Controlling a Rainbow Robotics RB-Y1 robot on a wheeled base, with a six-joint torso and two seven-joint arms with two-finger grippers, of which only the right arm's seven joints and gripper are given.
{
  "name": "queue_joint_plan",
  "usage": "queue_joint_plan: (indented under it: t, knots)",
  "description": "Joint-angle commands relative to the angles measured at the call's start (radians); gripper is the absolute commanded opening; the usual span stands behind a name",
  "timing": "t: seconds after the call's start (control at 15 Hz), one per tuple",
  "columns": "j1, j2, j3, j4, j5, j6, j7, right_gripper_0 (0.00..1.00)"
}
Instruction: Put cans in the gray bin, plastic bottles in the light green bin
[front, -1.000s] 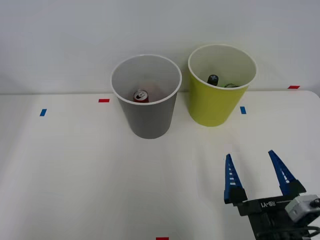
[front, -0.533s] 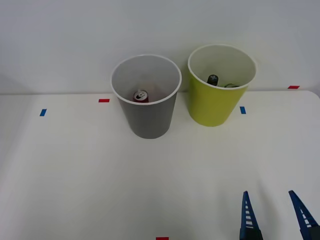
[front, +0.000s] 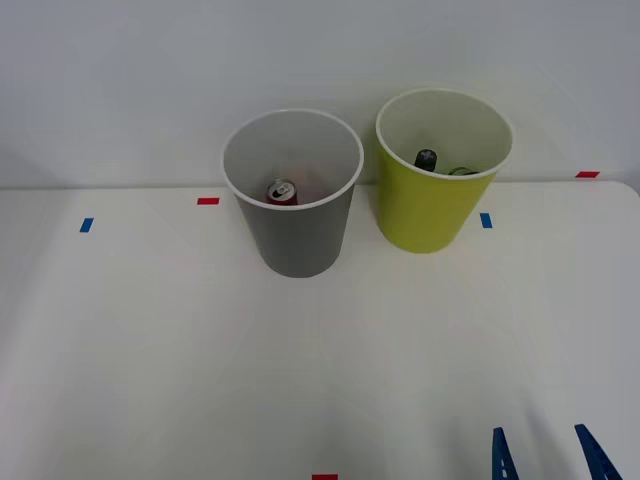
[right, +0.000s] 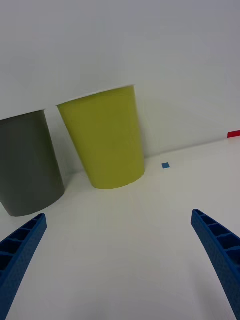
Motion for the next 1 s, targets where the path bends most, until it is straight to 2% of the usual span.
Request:
queue_joint_plan:
  t: [0.07, 0.13, 1.0]
  knots:
    - [0.005, 0.003, -0.057, 0.004, 0.087, -0.021, -0.115, 1.00]
    - [0.005, -0.003, -0.073, 0.004, 0.105, -0.031, -0.147, 1.00]
    - [-0.021, -0.074, -0.093, 0.004, 0.123, -0.039, -0.117, 1.00]
